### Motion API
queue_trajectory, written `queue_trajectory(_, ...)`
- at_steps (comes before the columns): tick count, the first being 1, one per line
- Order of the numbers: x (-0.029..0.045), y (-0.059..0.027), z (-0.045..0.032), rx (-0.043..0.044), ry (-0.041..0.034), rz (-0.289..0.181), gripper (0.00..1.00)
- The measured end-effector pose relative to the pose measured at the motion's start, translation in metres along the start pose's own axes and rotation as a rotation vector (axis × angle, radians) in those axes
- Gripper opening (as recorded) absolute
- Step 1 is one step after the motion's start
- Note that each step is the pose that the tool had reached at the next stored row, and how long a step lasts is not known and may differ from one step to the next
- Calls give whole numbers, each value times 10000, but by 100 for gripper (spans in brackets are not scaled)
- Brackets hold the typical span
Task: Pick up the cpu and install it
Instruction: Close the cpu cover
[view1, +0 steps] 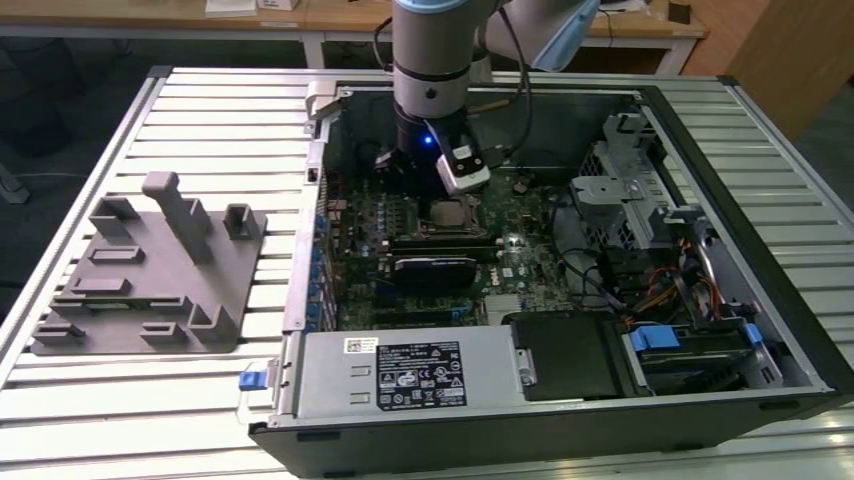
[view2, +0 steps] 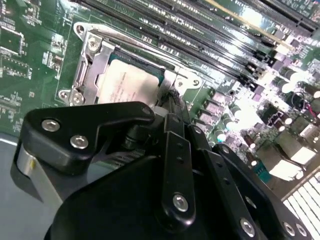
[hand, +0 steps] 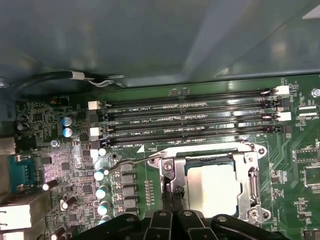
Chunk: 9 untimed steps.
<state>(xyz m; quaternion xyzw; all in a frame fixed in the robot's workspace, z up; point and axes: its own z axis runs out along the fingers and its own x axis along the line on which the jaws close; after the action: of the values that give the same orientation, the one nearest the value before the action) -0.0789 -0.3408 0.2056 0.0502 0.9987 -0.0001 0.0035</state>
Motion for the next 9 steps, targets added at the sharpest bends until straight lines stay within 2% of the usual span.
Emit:
queue_trajectory(3, 0, 0, -55, -2, 0, 0, 11)
queue_trajectory(7, -1, 0, -190, -1, -2, 0, 11)
queue_trajectory(9, -2, 0, -217, -1, -3, 0, 11)
